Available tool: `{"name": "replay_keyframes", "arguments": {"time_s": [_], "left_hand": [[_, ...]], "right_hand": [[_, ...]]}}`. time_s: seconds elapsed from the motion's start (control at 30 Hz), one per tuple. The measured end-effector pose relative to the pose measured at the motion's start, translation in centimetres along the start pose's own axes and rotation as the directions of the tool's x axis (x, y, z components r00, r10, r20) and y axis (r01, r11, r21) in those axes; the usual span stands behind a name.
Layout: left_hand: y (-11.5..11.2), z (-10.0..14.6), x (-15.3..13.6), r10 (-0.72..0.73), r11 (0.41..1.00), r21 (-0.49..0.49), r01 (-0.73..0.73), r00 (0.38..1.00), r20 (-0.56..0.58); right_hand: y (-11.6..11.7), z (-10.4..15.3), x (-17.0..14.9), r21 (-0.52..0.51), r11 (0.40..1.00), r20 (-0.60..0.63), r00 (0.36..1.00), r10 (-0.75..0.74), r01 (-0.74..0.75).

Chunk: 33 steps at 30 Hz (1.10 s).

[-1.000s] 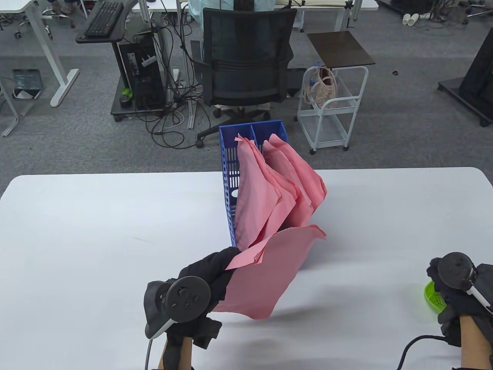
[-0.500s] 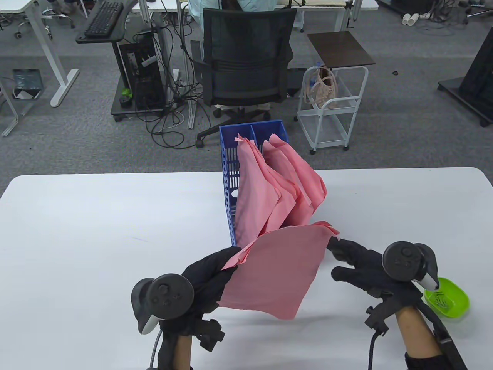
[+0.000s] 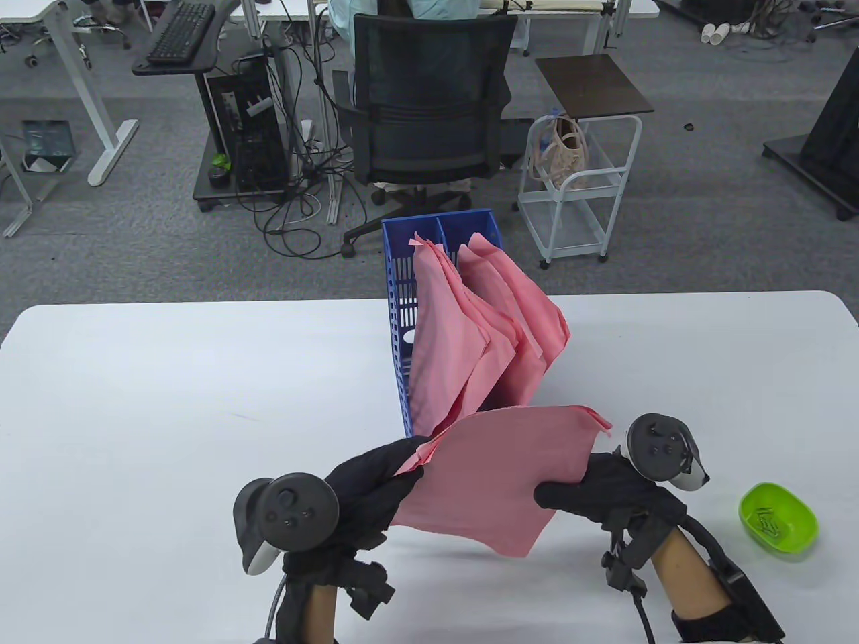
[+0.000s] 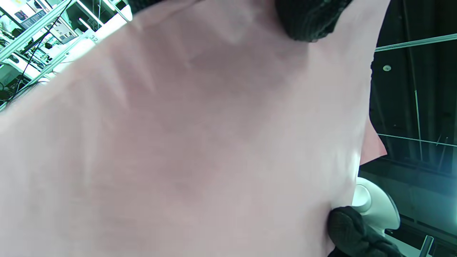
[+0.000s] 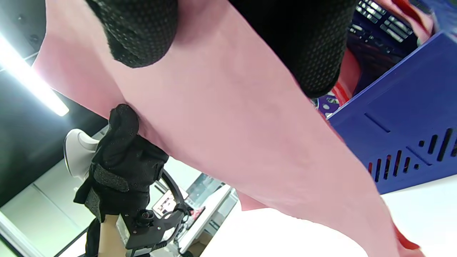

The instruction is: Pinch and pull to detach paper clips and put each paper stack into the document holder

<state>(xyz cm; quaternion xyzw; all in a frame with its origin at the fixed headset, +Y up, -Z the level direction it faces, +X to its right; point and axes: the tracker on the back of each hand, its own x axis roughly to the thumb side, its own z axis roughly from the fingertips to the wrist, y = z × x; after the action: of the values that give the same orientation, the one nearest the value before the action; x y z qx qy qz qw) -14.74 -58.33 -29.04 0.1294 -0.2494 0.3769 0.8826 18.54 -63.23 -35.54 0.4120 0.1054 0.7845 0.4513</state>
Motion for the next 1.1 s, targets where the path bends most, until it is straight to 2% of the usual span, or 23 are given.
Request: {"name": "replay_keyframes", "arguments": {"time_s": [0.1, 0.23, 0.4, 0.5, 0.6, 0.73, 0.83, 0.9, 1.03, 1.1], "left_hand": [[-0.5, -0.2, 0.2, -0.102, 0.995, -0.004, 0.102, 0.994, -0.029], [-1.1, -0.4, 0.2, -0.31, 0.951, -0.016, 0.31, 0.947, -0.085], [-1.4, -0.4, -1.0, -0.527, 0.848, -0.033, 0.528, 0.836, -0.154], [-1.6, -0.2, -2.1, -0.638, 0.769, -0.091, 0.633, 0.75, -0.174], [-1.9, 0.1, -3.3, -0.706, 0.707, -0.132, 0.695, 0.685, -0.181], [-2.5, 0.6, -5.4, -0.751, 0.66, -0.201, 0.723, 0.634, -0.185], [-2.9, 0.9, -6.7, -0.76, 0.649, -0.258, 0.716, 0.623, -0.184], [-3.1, 1.1, -7.5, -0.746, 0.664, -0.298, 0.686, 0.636, -0.196], [-3.6, 1.7, -8.7, -0.758, 0.648, -0.339, 0.682, 0.619, -0.206], [-3.9, 2.0, -9.1, -0.746, 0.661, -0.351, 0.663, 0.628, -0.221]], "right_hand": [[-0.9, 1.0, 0.4, -0.067, 0.998, -0.015, 1.0, 0.017, -0.018], [-2.8, 3.1, 1.0, -0.149, 0.985, -0.064, 0.995, 0.075, -0.084], [-5.5, 6.5, 1.6, -0.27, 0.943, -0.16, 0.975, 0.155, -0.194], [-7.2, 9.0, 2.0, -0.325, 0.911, -0.227, 0.956, 0.184, -0.253], [-8.7, 11.3, 2.3, -0.366, 0.882, -0.288, 0.938, 0.195, -0.296], [-10.5, 13.5, 2.4, -0.417, 0.836, -0.375, 0.905, 0.2, -0.357], [-11.2, 14.1, 2.3, -0.451, 0.799, -0.428, 0.882, 0.196, -0.397], [-11.5, 14.0, 1.9, -0.478, 0.769, -0.471, 0.862, 0.184, -0.425], [-11.4, 12.4, 0.9, -0.513, 0.738, -0.498, 0.852, 0.161, -0.439], [-11.1, 11.1, 0.4, -0.541, 0.73, -0.486, 0.863, 0.134, -0.418]]}}
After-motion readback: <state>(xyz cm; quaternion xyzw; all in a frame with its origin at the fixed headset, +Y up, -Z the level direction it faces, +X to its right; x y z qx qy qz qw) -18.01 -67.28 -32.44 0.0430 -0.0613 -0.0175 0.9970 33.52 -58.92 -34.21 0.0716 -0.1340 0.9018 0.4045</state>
